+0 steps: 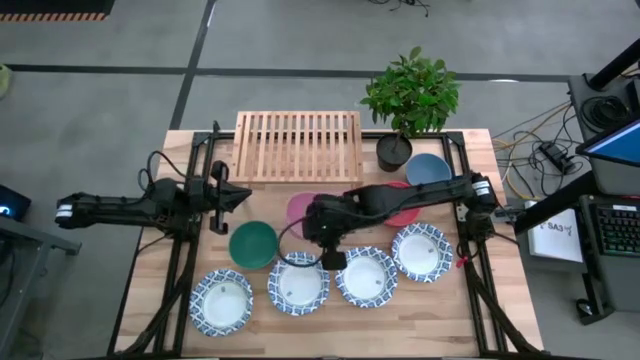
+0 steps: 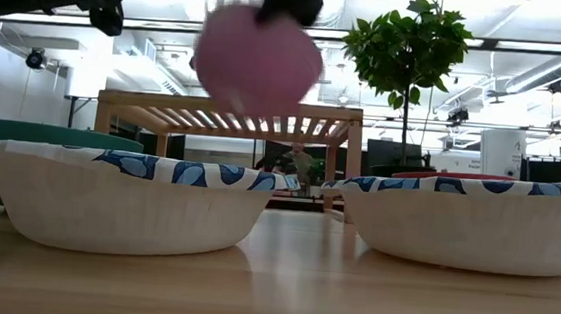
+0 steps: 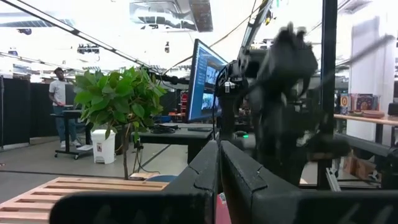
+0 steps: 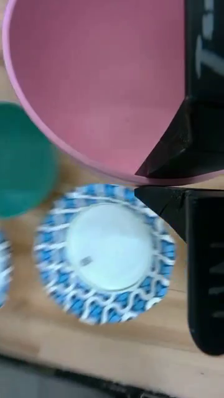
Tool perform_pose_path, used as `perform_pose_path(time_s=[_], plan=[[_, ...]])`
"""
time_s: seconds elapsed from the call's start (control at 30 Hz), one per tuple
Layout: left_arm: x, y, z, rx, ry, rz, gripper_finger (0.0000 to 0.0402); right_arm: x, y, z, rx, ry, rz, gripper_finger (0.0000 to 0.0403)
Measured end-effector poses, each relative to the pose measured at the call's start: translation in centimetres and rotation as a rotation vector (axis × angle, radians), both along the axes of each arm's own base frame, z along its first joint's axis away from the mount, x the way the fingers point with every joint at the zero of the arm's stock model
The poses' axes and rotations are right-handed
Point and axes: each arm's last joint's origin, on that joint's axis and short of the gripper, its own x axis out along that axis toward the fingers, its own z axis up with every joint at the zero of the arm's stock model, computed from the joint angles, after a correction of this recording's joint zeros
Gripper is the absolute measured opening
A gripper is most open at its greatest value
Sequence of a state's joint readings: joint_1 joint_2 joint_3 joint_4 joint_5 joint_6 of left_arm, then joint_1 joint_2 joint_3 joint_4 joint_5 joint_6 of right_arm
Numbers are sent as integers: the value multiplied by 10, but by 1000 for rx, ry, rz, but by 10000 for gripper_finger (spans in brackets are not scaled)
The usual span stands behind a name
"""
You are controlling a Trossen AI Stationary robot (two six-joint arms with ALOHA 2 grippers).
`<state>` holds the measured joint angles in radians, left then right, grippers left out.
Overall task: Place and stack bowls onto a shelf
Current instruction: Put the pink bowl on the shelf
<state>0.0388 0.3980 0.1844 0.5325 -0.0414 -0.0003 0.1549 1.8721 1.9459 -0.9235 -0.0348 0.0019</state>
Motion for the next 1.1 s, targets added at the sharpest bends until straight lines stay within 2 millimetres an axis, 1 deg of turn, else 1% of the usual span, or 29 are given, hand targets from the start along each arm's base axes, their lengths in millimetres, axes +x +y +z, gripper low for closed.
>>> perform_pose_path(time_s=[0.13, 0.23, 0.33, 0.4, 0.5, 0.63, 0.93, 1.0, 1.1], plan=[[-1, 0, 1, -15, -10, -5, 0, -1, 5, 39, -65, -146, 102, 9], [-3, 0, 2, -28, -23, -10, 0, -4, 2, 63, -164, -225, 77, 9], [-5, 0, 3, -31, -33, -17, 0, -9, -5, 76, -310, -234, 3, 9], [-5, -1, 3, -31, -37, -23, 0, -11, -12, 79, -405, -219, -35, 9], [-5, -1, 4, -28, -39, -38, 0, -14, -26, 80, -495, -174, -65, 9], [-6, -1, 4, -31, -44, -41, 0, -13, -56, 73, -541, -99, -108, 9], [-6, -1, 4, -30, -44, -41, 0, -5, -129, 42, -591, 106, -173, 9], [-6, -1, 4, -30, -45, -40, 0, -4, -142, 35, -592, 146, -184, 9], [-6, -1, 4, -30, -43, -40, 0, -4, -155, 30, -556, 162, -194, 9]])
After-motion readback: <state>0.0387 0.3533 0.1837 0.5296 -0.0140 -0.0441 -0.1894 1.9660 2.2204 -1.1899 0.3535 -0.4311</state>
